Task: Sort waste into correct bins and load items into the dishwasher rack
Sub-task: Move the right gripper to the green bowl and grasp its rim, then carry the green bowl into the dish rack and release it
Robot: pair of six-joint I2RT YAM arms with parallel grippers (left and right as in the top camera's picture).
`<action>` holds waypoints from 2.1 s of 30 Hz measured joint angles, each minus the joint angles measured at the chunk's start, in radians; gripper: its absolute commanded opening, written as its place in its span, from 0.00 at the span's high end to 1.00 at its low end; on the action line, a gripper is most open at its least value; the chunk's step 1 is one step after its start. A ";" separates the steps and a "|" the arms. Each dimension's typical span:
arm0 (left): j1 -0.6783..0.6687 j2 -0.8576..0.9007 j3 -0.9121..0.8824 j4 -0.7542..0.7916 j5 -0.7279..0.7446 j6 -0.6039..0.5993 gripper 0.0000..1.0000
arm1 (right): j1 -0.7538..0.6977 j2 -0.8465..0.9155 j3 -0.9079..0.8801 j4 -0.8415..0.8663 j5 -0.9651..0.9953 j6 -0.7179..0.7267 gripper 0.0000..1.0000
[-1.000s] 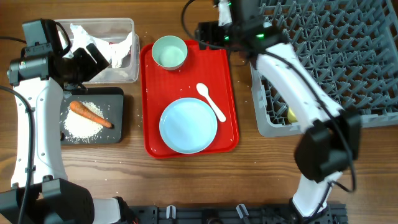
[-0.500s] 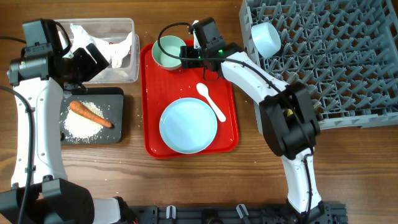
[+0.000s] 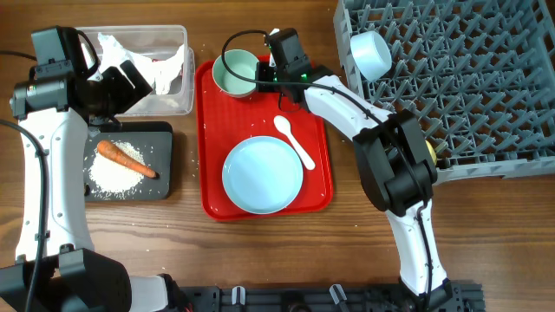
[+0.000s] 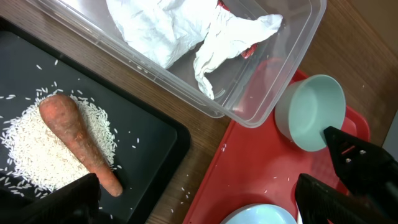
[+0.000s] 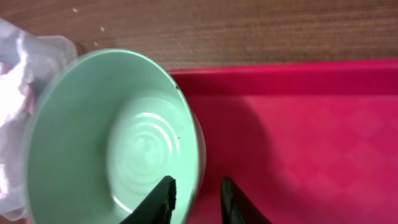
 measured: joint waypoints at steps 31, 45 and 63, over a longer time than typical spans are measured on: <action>0.000 0.000 0.000 0.000 0.000 0.000 0.00 | -0.195 -0.656 0.014 -0.953 0.752 -0.015 0.95; 0.000 0.000 0.000 -0.002 0.000 0.000 0.00 | -0.203 -0.579 0.010 -1.008 1.184 -0.259 0.96; 0.000 0.000 0.000 -0.001 0.000 0.000 0.00 | -0.203 -0.418 -0.045 -0.882 1.176 -0.544 0.96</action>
